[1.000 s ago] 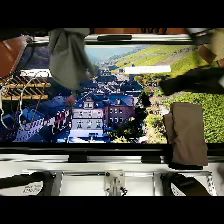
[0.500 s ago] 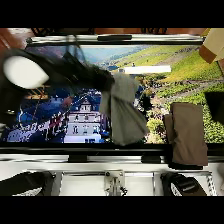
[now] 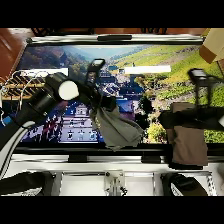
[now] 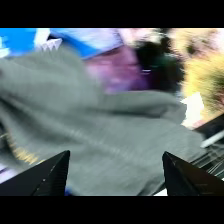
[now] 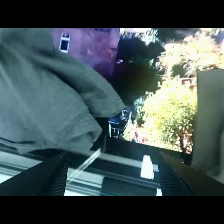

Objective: Fold the shirts.

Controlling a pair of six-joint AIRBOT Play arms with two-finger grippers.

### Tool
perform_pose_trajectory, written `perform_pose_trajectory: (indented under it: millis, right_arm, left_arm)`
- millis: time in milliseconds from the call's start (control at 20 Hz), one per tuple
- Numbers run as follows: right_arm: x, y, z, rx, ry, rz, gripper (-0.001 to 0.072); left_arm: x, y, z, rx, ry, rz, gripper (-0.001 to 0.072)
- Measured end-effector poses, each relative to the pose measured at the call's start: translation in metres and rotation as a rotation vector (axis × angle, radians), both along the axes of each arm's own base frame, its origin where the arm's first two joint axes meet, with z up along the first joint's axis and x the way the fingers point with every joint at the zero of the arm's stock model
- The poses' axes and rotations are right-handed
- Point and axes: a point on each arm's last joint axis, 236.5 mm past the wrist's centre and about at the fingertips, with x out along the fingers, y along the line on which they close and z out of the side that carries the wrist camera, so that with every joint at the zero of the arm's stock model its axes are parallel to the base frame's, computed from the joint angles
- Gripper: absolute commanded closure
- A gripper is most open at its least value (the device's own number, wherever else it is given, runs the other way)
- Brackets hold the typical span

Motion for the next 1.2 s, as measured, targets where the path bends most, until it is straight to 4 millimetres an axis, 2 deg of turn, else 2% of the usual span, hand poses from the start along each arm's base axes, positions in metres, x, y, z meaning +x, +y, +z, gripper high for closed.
perform_pose_trajectory:
  millis: [100, 200, 350, 600, 700, 800, 850, 900, 1000, 1100, 1150, 1200]
  right_arm:
    - [0.007, 0.005, -0.031, -0.024, 0.096, 0.032, 0.006]
    - [0.01, 0.011, -0.061, -0.038, 0.2, 0.079, 0.006]
    - [0.006, 0.026, -0.096, -0.017, 0.338, 0.157, 0.006]
    - [0.009, 0.04, -0.14, 0.011, 0.467, 0.212, 0.006]
    - [0.01, 0.042, -0.153, 0.014, 0.499, 0.215, 0.006]
    - [0.015, 0.044, -0.164, 0.018, 0.506, 0.209, 0.006]
    - [0.015, 0.045, -0.168, 0.019, 0.515, 0.21, 0.006]
    - [0.017, 0.046, -0.172, 0.023, 0.52, 0.206, 0.006]
    - [0.019, 0.05, -0.18, 0.037, 0.533, 0.198, 0.006]
    - [0.022, 0.053, -0.188, 0.048, 0.539, 0.187, 0.006]
    - [0.024, 0.054, -0.192, 0.05, 0.541, 0.177, 0.006]
    - [0.028, 0.055, -0.197, 0.054, 0.537, 0.163, 0.006]
  left_arm:
    - [-0.001, 0.032, -0.01, 0.069, 0.074, 0.023, -0.0013]
    - [-0.016, 0.06, -0.031, 0.149, 0.17, 0.021, -0.0013]
    - [-0.052, 0.073, -0.07, 0.201, 0.305, -0.007, -0.0013]
    - [-0.112, 0.034, -0.139, 0.094, 0.454, -0.019, -0.0009]
    - [-0.129, 0.021, -0.16, 0.058, 0.495, 0.002, -0.0009]
    - [-0.137, 0.011, -0.177, 0.035, 0.518, 0.025, 0.0006]
    - [-0.138, 0.006, -0.182, 0.021, 0.518, 0.038, 0.0136]
    - [-0.138, 0.001, -0.187, 0.007, 0.517, 0.05, 0.0222]
    - [-0.132, -0.007, -0.191, -0.024, 0.498, 0.076, 0.0293]
    - [-0.127, -0.011, -0.194, -0.043, 0.48, 0.095, 0.0579]
    - [-0.125, -0.013, -0.195, -0.051, 0.475, 0.102, 0.0674]
    - [-0.125, -0.014, -0.195, -0.054, 0.472, 0.105, 0.0673]
